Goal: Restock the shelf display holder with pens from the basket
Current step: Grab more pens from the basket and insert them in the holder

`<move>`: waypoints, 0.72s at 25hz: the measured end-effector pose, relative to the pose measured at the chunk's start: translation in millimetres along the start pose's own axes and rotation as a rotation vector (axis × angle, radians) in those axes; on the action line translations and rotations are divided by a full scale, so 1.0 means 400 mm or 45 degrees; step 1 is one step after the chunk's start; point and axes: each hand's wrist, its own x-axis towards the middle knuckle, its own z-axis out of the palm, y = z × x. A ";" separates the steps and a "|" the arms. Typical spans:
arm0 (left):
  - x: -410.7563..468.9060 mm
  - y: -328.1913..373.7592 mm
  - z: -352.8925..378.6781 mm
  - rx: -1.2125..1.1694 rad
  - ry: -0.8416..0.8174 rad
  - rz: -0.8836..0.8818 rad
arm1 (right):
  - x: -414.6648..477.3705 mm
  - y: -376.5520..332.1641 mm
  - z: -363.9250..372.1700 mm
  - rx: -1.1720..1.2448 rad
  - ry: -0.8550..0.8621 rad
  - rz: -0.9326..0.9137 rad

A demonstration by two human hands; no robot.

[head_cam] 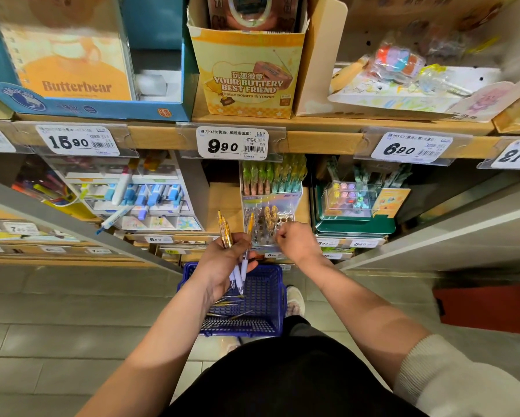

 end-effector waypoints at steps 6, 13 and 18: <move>0.002 -0.014 0.011 -0.012 -0.055 -0.012 | -0.080 -0.055 -0.041 1.085 -0.233 -0.014; 0.012 -0.013 0.029 -0.067 -0.068 -0.017 | -0.079 -0.041 -0.075 1.450 -0.123 0.116; 0.017 -0.014 0.020 0.036 0.073 -0.001 | -0.050 0.036 -0.127 1.160 0.286 0.157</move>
